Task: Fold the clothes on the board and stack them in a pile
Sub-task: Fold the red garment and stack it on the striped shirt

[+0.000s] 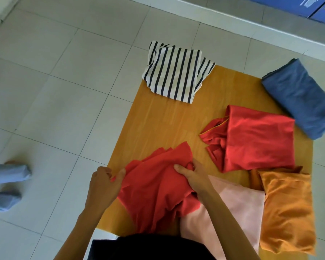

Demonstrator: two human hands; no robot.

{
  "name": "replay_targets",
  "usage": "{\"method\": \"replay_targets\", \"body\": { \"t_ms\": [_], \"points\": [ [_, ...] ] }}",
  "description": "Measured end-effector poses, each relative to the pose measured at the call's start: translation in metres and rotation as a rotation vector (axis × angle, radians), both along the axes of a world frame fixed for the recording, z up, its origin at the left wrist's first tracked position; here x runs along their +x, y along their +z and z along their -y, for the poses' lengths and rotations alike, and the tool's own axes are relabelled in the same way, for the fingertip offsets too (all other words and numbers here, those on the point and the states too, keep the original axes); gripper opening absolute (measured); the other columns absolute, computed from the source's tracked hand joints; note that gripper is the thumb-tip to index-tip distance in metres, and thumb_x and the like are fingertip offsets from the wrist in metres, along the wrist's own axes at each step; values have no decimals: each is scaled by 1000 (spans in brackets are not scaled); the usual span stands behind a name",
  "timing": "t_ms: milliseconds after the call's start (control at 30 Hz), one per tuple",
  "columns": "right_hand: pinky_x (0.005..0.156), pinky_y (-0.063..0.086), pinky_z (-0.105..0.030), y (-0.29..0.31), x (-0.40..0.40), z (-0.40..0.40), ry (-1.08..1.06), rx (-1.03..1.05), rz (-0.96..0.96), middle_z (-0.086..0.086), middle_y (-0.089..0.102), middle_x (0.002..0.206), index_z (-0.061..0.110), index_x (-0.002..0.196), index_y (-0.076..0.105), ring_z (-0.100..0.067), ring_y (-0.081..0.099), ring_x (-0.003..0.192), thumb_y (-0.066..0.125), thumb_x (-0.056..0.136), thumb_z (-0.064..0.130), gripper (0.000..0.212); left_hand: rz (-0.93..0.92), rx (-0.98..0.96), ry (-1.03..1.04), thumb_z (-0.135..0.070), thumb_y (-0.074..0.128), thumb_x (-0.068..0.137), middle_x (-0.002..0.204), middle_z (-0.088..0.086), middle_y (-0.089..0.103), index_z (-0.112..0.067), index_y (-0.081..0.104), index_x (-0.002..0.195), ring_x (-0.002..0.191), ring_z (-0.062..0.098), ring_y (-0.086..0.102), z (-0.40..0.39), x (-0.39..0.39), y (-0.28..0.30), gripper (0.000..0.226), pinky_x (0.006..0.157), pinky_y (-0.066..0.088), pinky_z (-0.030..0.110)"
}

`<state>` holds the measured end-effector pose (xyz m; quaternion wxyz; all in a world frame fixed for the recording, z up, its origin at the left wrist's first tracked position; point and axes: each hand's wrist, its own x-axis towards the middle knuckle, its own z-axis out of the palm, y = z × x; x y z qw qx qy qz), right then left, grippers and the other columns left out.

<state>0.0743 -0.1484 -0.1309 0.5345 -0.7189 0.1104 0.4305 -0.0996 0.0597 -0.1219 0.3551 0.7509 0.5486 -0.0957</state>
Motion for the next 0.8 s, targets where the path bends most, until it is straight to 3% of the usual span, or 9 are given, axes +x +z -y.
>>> {"method": "replay_targets", "body": {
  "t_ms": [133, 233, 333, 467, 567, 667, 800],
  "points": [
    [95, 57, -49, -2, 8, -1, -71, 12, -14, -3, 79, 105, 18, 111, 73, -24, 74, 100, 87, 74, 24, 40, -2, -132, 88, -61, 64, 79, 104, 9, 62, -10, 51, 107, 91, 27, 64, 13, 1, -1, 59, 75, 54, 40],
    [92, 59, -47, -1, 17, -1, -126, 5, -83, -5, 80, 100, 14, 106, 75, -24, 76, 95, 87, 74, 27, 37, 17, -300, 88, -65, 65, 77, 107, 0, 62, -13, 52, 113, 98, 26, 65, 29, 12, 0, 65, 77, 53, 36],
    [95, 57, -46, 5, 32, -4, -123, 52, -129, -5, 79, 104, 15, 112, 74, -24, 75, 99, 87, 74, 30, 43, 157, -231, 109, -50, 69, 82, 114, -1, 64, -14, 53, 123, 103, 22, 64, 31, 30, -2, 57, 82, 54, 36],
    [88, 59, -38, 26, 62, -21, -137, 117, -99, -9, 79, 105, 8, 114, 72, -25, 75, 99, 80, 82, 20, 34, 315, -220, 117, -43, 65, 88, 104, -5, 66, -20, 58, 113, 98, 19, 66, 0, 74, 2, 34, 76, 54, 34],
    [91, 59, -42, 49, 95, -39, -191, 165, -74, -10, 79, 103, 6, 111, 72, -27, 75, 98, 81, 81, 21, 34, 424, -162, 102, -42, 62, 90, 107, 1, 67, -15, 59, 117, 97, 22, 65, -36, 128, 20, 38, 81, 55, 41],
    [92, 59, -42, 70, 135, -62, -240, 241, 13, -7, 79, 104, 14, 105, 73, -25, 75, 99, 79, 84, 19, 22, 553, -71, 41, -44, 60, 91, 110, 1, 67, -13, 60, 123, 97, 20, 64, -74, 192, 44, 44, 80, 52, 35],
    [89, 58, -38, 81, 192, -97, -274, 305, 122, 0, 79, 105, 22, 105, 72, -20, 74, 100, 81, 81, 24, 25, 633, 22, -54, -49, 59, 88, 114, -2, 68, -17, 62, 125, 100, 17, 65, -120, 278, 71, 49, 85, 52, 34]
  ]
}}
